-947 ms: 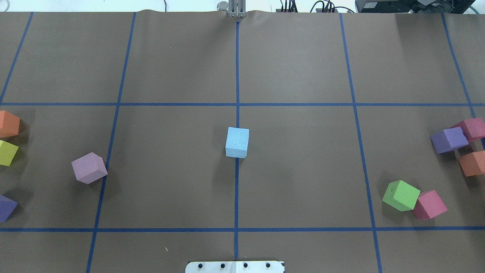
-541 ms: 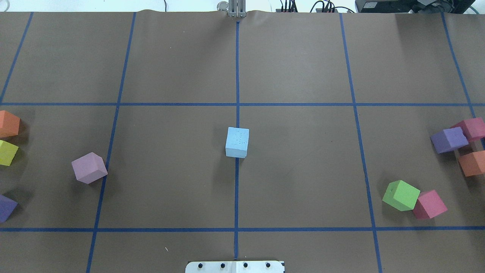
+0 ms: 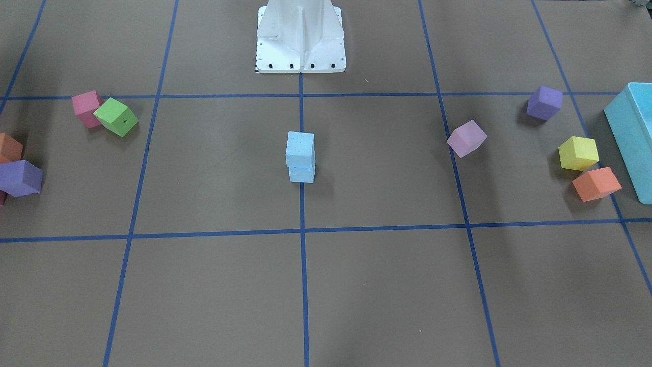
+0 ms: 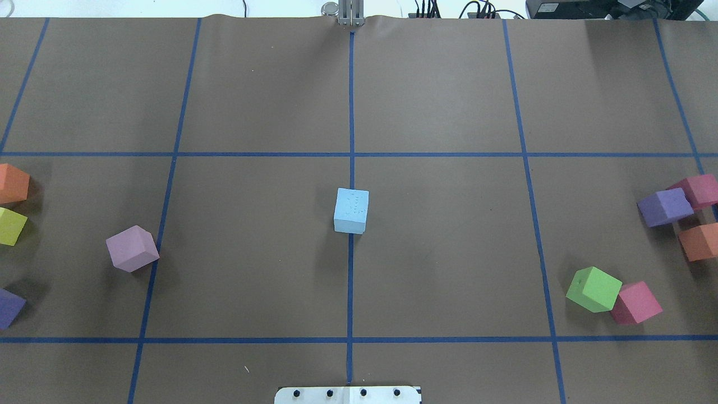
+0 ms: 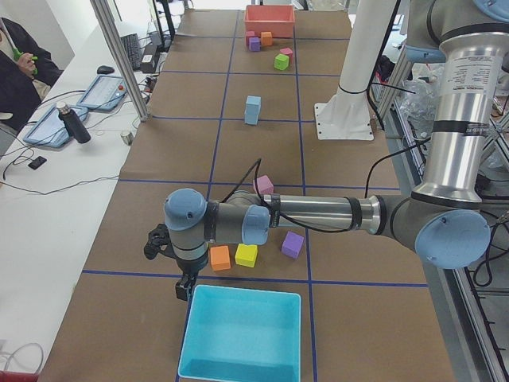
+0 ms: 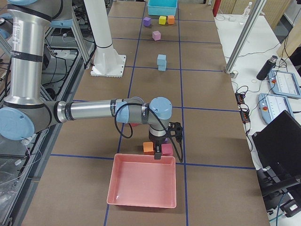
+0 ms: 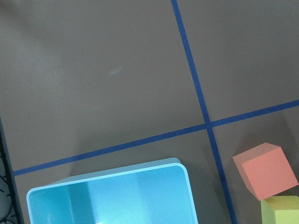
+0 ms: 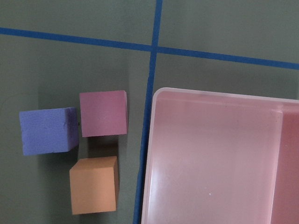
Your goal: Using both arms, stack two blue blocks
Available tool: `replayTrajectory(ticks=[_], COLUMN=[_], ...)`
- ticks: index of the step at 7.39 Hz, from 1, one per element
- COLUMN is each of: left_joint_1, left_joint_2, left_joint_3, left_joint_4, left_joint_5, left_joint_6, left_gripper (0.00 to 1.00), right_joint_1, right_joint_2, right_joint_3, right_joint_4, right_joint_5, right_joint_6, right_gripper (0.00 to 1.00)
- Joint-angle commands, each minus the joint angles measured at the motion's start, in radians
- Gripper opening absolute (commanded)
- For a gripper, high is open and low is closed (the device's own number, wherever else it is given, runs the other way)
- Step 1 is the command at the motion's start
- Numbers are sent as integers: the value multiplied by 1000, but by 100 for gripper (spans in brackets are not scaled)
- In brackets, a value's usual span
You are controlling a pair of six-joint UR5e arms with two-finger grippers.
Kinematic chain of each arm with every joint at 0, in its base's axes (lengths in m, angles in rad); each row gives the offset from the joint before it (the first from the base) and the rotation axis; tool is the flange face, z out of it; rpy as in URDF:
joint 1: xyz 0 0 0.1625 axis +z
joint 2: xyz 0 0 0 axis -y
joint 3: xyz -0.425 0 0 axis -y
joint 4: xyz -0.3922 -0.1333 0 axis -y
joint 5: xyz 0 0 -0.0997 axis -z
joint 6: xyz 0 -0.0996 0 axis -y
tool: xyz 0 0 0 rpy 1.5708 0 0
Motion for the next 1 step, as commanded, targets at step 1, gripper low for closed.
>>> replayTrajectory(ticks=[1], left_joint_1=[0], left_joint_2=[1], left_joint_3=[1], left_joint_4=[-2], left_joint_5=[0], left_joint_6=[0], left_gripper=[99], right_joint_1=[0], right_joint_2=[-1], right_joint_3=[-1], right_joint_4=[0], right_joint_5=[-1], right_joint_6=[0], right_gripper=[100])
